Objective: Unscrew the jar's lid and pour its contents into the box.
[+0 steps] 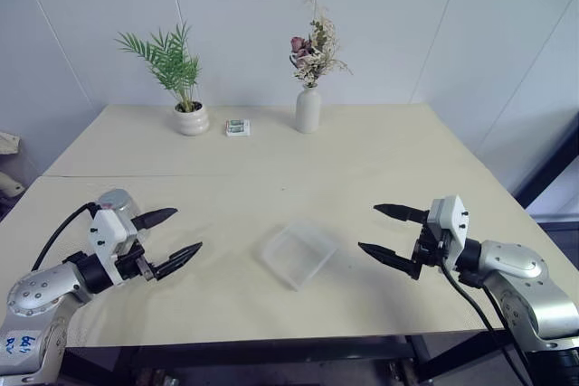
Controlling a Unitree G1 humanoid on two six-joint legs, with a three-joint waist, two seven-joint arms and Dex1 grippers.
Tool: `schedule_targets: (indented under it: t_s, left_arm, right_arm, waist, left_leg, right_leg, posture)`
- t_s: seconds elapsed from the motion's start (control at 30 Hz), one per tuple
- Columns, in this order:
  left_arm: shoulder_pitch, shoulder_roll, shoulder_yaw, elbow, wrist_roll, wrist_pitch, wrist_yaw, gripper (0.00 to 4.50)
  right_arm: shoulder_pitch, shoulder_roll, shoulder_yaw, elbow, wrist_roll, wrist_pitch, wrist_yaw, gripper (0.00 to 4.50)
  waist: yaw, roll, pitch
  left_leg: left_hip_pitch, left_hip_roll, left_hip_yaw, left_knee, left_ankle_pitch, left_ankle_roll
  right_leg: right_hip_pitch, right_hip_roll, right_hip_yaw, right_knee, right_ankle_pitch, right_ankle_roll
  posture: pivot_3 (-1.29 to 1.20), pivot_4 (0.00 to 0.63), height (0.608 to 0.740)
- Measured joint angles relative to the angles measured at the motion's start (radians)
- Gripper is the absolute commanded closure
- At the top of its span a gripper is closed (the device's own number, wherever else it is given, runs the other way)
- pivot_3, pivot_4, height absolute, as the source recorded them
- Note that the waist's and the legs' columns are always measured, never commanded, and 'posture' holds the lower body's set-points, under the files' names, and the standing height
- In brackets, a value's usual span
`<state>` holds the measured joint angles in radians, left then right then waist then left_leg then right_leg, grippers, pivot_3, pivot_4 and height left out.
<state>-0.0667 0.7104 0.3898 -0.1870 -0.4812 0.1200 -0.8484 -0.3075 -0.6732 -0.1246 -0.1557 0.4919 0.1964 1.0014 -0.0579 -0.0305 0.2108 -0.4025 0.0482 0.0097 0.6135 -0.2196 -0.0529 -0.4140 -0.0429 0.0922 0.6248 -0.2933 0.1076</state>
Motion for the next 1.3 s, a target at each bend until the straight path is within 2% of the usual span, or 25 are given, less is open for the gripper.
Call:
schedule_targets:
  t_s: [0.17,0.33,0.53,0.63,0.77,0.87,0.97,1.07,1.3]
  left_arm:
    - [0.095,-0.01,0.05,-0.054,0.0,0.0,0.033,0.02]
    - [0.261,-0.105,0.14,-0.121,0.011,-0.013,0.117,0.02]
    - [0.294,-0.254,0.272,-0.097,0.021,-0.068,0.303,0.02]
    - [0.271,-0.267,0.324,-0.035,-0.016,-0.067,0.349,0.02]
    - [0.223,-0.233,0.348,0.072,-0.043,-0.087,0.331,0.02]
    - [0.112,-0.18,0.347,0.257,-0.02,-0.127,0.33,0.02]
    - [0.012,-0.15,0.304,0.39,0.018,-0.189,0.31,0.02]
    - [-0.053,-0.149,0.254,0.461,0.037,-0.233,0.291,0.02]
    - [-0.144,-0.149,0.183,0.616,0.067,-0.304,0.266,0.02]
  right_arm:
    - [-0.039,0.017,0.034,0.028,0.003,-0.001,0.044,0.0]
    - [-0.112,0.072,0.087,0.128,-0.008,-0.039,0.099,0.0]
    - [-0.207,0.147,0.135,0.23,-0.037,-0.111,0.151,0.0]
    - [-0.251,0.19,0.163,0.259,-0.045,-0.129,0.157,0.0]
    - [-0.314,0.227,0.168,0.284,-0.058,-0.137,0.156,0.0]
    - [-0.373,0.263,0.18,0.322,-0.073,-0.15,0.153,0.0]
    - [-0.414,0.286,0.19,0.336,-0.084,-0.16,0.153,0.0]
    - [-0.427,0.303,0.2,0.342,-0.097,-0.17,0.15,0.0]
    - [-0.459,0.325,0.202,0.309,-0.099,-0.144,0.109,0.0]
  waist:
    - [-0.005,0.0,0.0]
    - [-0.013,-0.001,0.0]
    - [-0.014,-0.003,-0.002]
    - [-0.02,-0.004,-0.002]
    - [-0.023,-0.005,-0.002]
    - [-0.023,-0.005,-0.002]
    - [-0.022,-0.006,-0.003]
    - [-0.022,-0.008,-0.004]
    - [-0.025,-0.008,-0.004]
  left_leg:
    - [0.001,0.0,0.001,0.0,0.0,0.0]
    - [0.001,0.0,0.002,0.0,0.0,0.001]
    - [0.002,0.0,0.003,0.001,0.0,0.001]
    - [0.002,0.001,0.002,0.001,0.0,0.001]
    - [0.002,0.0,0.003,0.001,0.0,0.001]
    - [0.002,0.001,0.002,0.001,0.0,0.001]
    - [0.002,0.001,0.003,0.001,0.0,0.001]
    - [0.001,0.001,0.002,0.001,-0.002,0.0]
    - [-0.002,0.004,0.002,-0.002,-0.003,-0.002]
  right_leg:
    - [0.0,0.0,0.001,0.0,0.0,-0.001]
    - [0.0,0.0,0.002,0.0,0.0,-0.001]
    - [0.001,0.0,0.002,0.0,0.001,-0.002]
    - [0.0,0.001,0.002,0.001,0.001,-0.002]
    - [0.0,0.0,0.002,0.0,0.001,-0.003]
    - [0.0,0.001,0.002,0.001,0.002,-0.004]
    - [0.0,0.0,0.002,0.0,0.003,-0.002]
    - [-0.001,0.0,0.0,0.001,0.011,0.012]
    - [-0.005,0.002,-0.001,0.003,0.009,0.01]
  posture:
    - [0.0,0.15,0.74]
    - [0.0,0.15,0.74]
    - [0.0,0.15,0.74]
    - [0.0,0.15,0.74]
    - [0.0,0.15,0.74]
    - [0.0,0.15,0.74]
    - [0.0,0.15,0.74]
    - [0.0,0.15,0.74]
    - [0.0,0.15,0.74]
